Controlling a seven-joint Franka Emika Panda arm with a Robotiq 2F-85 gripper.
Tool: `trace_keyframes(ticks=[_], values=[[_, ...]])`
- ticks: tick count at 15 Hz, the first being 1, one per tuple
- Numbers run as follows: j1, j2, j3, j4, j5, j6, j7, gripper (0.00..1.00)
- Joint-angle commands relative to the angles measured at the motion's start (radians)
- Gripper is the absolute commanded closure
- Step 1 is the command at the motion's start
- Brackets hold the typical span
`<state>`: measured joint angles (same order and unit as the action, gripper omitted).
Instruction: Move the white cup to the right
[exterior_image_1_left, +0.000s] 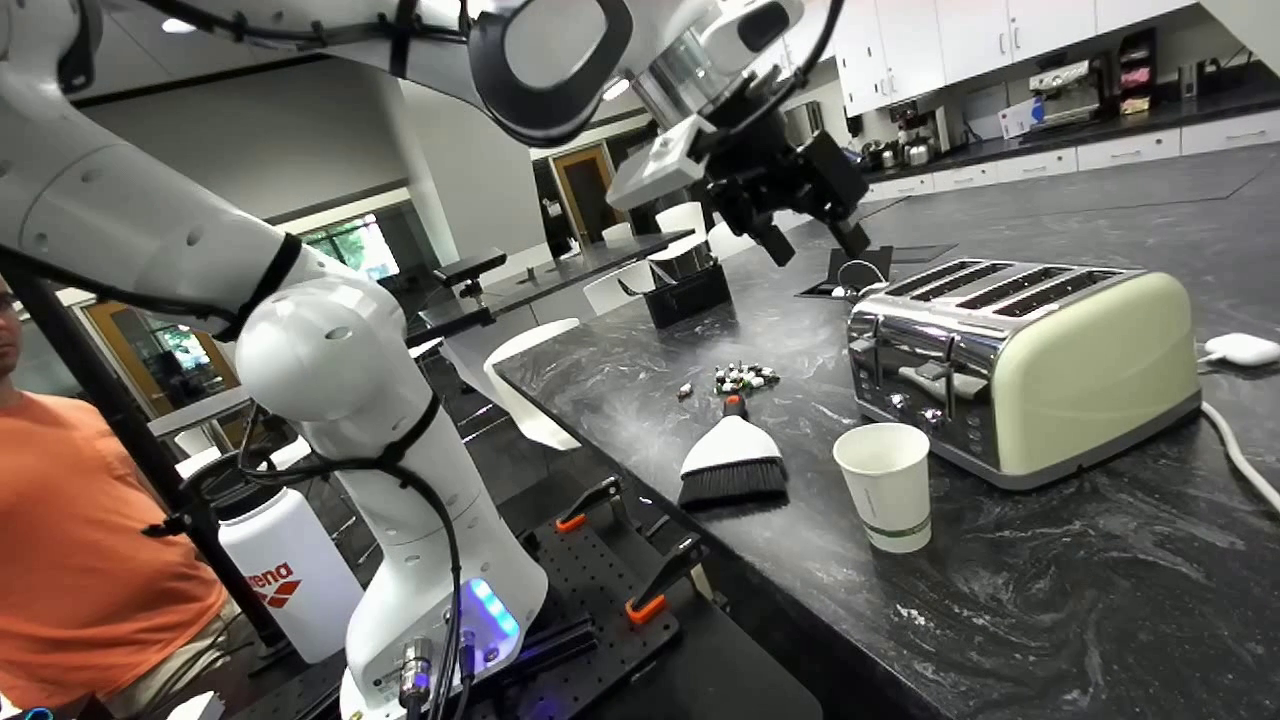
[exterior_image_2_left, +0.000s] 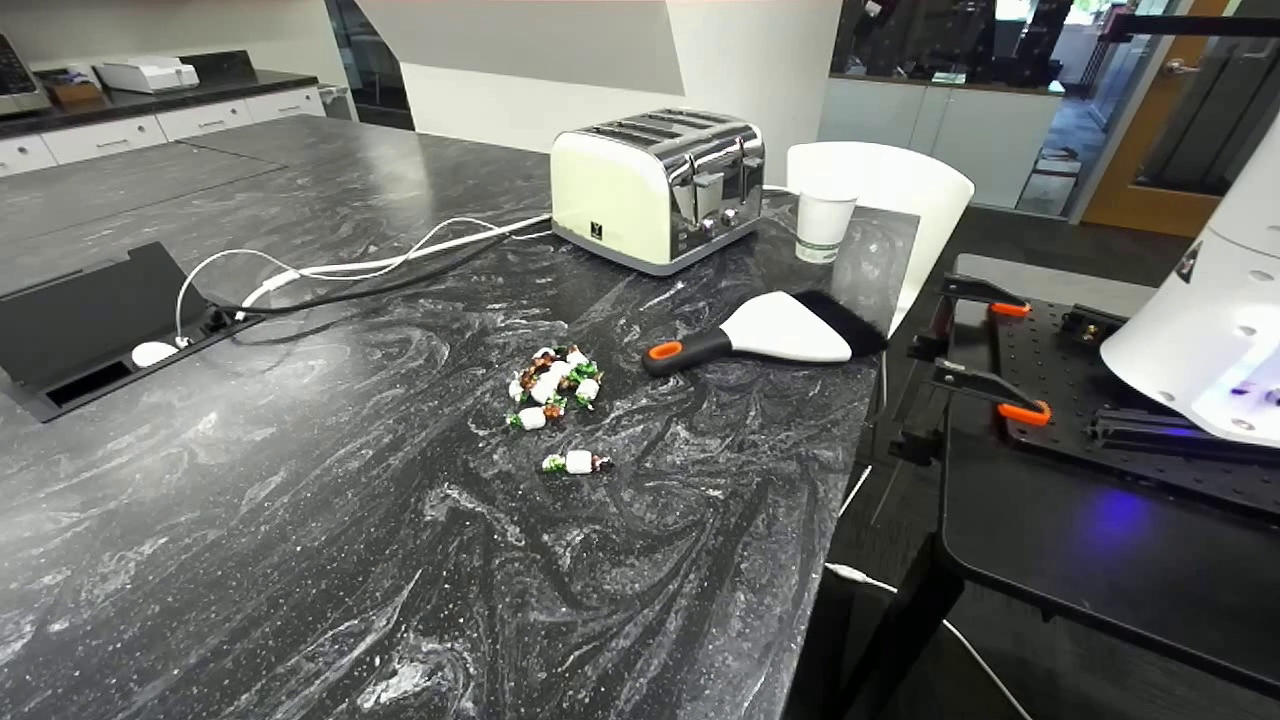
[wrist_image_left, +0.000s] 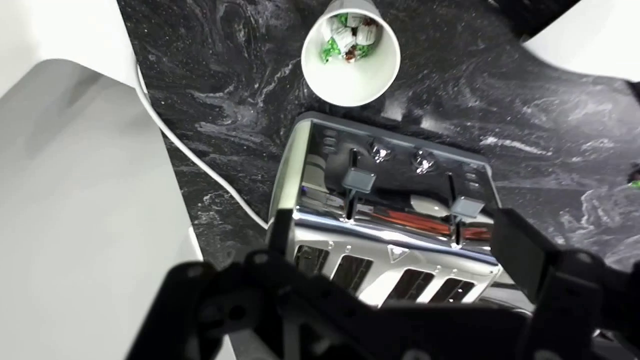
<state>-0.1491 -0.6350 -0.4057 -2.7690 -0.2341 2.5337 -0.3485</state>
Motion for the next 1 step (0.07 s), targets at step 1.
trace_keyframes(ticks=[1], values=[[-0.022, -0.124, 0.072, -0.002, 0.015, -0.179, -0.061, 0.00]])
